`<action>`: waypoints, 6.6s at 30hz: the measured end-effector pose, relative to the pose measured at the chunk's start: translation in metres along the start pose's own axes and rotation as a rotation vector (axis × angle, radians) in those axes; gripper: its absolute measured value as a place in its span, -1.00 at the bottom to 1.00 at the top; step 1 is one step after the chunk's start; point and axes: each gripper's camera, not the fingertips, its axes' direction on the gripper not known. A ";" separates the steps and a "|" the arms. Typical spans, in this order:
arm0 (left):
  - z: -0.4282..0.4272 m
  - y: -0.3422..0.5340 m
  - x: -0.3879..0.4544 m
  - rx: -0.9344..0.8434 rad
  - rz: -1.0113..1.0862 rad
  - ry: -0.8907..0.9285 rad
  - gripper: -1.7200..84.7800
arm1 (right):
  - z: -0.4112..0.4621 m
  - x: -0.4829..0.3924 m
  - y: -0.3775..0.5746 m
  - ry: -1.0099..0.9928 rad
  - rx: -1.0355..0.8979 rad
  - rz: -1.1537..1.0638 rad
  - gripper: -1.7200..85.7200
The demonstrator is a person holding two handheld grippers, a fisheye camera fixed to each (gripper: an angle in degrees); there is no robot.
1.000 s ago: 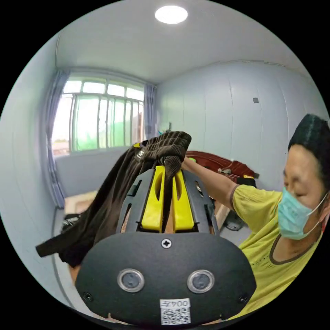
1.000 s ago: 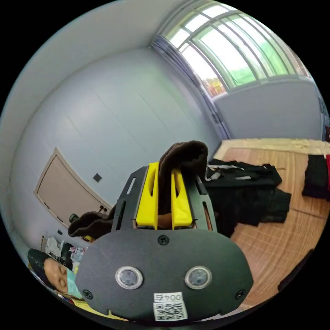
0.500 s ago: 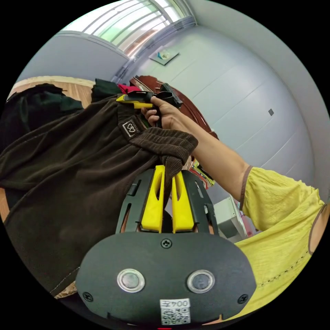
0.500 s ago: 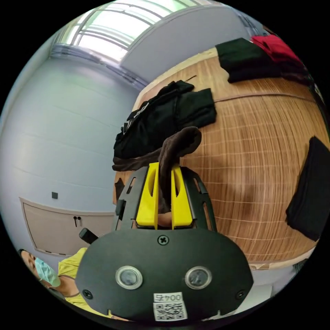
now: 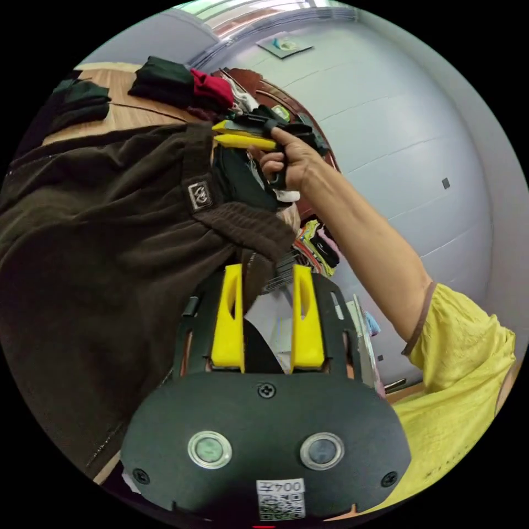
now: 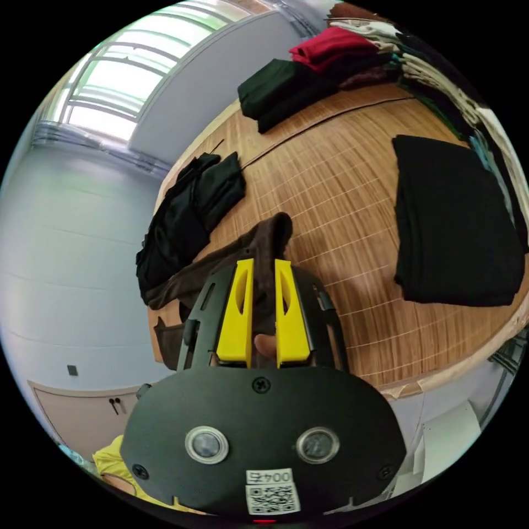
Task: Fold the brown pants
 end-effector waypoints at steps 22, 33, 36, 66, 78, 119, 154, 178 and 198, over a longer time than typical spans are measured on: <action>-0.333 0.253 -0.145 0.392 -0.290 -0.919 -0.62 | 0.089 0.017 0.324 0.292 -0.148 -0.438 -0.87; -0.291 0.087 -0.208 0.059 -0.088 -1.197 -0.59 | 0.009 0.179 0.319 -0.362 0.104 -0.047 -0.84; -0.256 0.046 -0.230 -0.092 -0.001 -1.332 -0.60 | -0.011 0.210 0.333 -0.413 0.126 0.003 -0.85; -0.317 0.315 0.016 0.444 -0.065 -0.769 -0.88 | -0.159 0.264 0.414 -0.320 0.117 -0.007 -0.98; -0.196 0.019 -0.206 0.120 -0.233 -0.897 -0.53 | -0.191 0.254 0.428 -0.353 0.109 -0.009 -0.98; -0.508 0.268 -0.098 0.286 -0.433 -1.190 -0.72 | -0.265 0.135 0.415 -0.396 0.094 -0.016 -0.97; -0.310 0.479 0.035 0.509 -0.382 -0.758 -0.74 | -0.503 0.211 0.524 -0.308 0.375 0.376 -0.59; -0.356 0.485 0.013 0.695 -0.548 -0.821 -0.73 | -0.523 0.073 0.432 0.171 0.262 0.193 -0.78; -0.200 0.157 0.062 0.108 0.046 -1.140 -0.77 | -0.352 -0.057 0.483 -0.021 0.202 -0.126 -0.98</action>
